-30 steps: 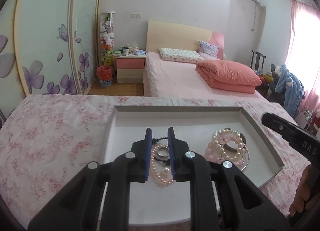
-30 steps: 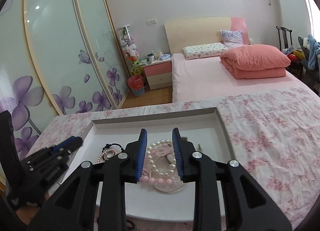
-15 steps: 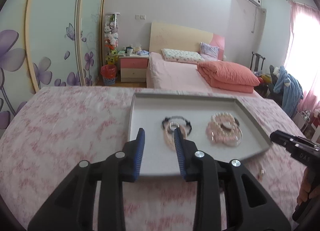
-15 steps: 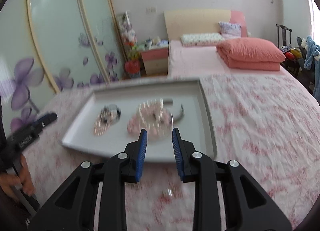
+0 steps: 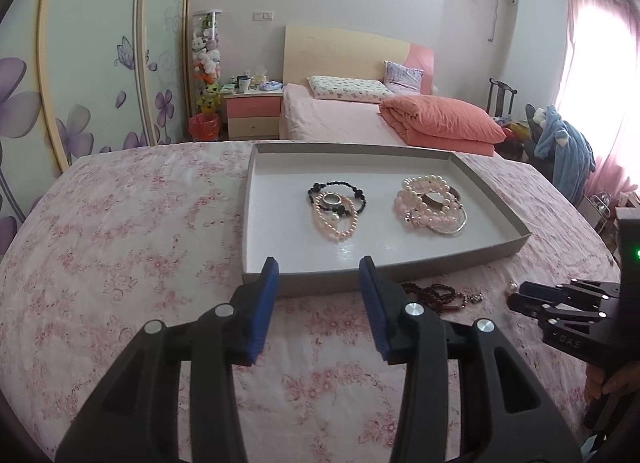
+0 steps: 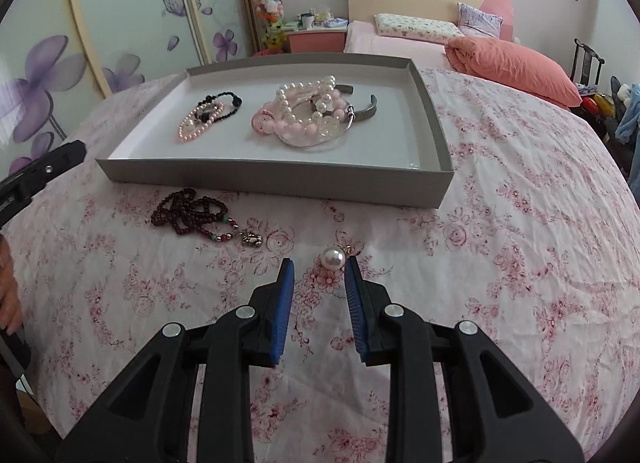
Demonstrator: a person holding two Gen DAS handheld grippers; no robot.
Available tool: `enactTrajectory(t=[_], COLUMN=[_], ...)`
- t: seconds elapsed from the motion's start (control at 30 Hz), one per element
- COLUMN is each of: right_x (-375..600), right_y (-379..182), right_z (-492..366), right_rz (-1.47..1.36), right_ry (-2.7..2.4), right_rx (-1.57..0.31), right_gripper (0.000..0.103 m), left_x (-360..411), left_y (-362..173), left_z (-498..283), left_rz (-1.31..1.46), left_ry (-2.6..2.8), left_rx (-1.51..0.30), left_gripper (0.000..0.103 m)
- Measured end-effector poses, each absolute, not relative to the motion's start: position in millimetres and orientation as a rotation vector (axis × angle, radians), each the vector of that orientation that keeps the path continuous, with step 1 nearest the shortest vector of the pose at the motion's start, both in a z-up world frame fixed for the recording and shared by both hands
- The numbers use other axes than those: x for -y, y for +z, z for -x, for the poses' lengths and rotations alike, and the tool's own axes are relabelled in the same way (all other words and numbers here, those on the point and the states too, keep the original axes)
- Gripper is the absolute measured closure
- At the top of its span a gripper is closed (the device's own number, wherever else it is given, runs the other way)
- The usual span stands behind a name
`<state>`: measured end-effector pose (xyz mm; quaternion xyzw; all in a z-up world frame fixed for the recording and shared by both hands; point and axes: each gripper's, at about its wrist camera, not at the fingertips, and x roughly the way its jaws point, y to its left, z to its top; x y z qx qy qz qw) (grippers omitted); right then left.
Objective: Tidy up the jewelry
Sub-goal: 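Grasp the dark red beaded necklace with the left tool while the right tool grasps a loose pearl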
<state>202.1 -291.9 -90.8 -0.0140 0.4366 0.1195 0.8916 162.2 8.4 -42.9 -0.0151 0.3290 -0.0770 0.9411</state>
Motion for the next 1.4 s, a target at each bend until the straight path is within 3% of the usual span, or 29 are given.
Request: enactTrajectory(t=[0.2, 0.33, 0.63, 1.13, 1.2, 1.27, 1.3, 1.4], right_x=[291.4, 289.2, 311.2, 320.2, 319.4, 319.7, 319.0, 317.9], right_y=[-93.8, -94.2, -94.5, -95.7, -95.7, -95.8, -95.6, -95.1], right_z=[-205.3, -207.2, -204.5, -206.8, -206.8, -206.8, -206.8, -206.5], right_rz=[0.034, 0.061, 0.042, -0.020, -0.019, -0.016, -0.010, -0.001], right_ry=[0.233, 0.213, 0.101, 0.133, 0.133, 0.132, 0.132, 0.133], right_rx=[-0.908, -0.896, -0.873, -0.878, -0.878, -0.878, -0.878, -0.877], right_gripper=[0.078, 0.089, 0.089, 0.089, 0.089, 0.089, 0.089, 0.089], left_x=[-2.3, 2.4, 40.2, 103.0, 101.4, 100.0, 98.6, 92.4], left_y=[-44.5, -48.0, -63.3, -103.7, -103.9, -101.7, -101.1, -100.2], left_z=[-162.7, -165.2, -171.3, -203.8, -206.2, -206.1, -205.8, -204.6], left_rz=[0.017, 0.010, -0.071, -0.212, -0.192, -0.191, -0.192, -0.180], left_ry=[-0.165, -0.174, -0.269, -0.357, -0.361, -0.360, -0.361, -0.361], left_rx=[-0.679, -0.692, -0.752, -0.894, -0.899, -0.887, -0.882, -0.881], left_gripper=[0.060, 0.060, 0.046, 0.032, 0.041, 0.061, 0.077, 0.089])
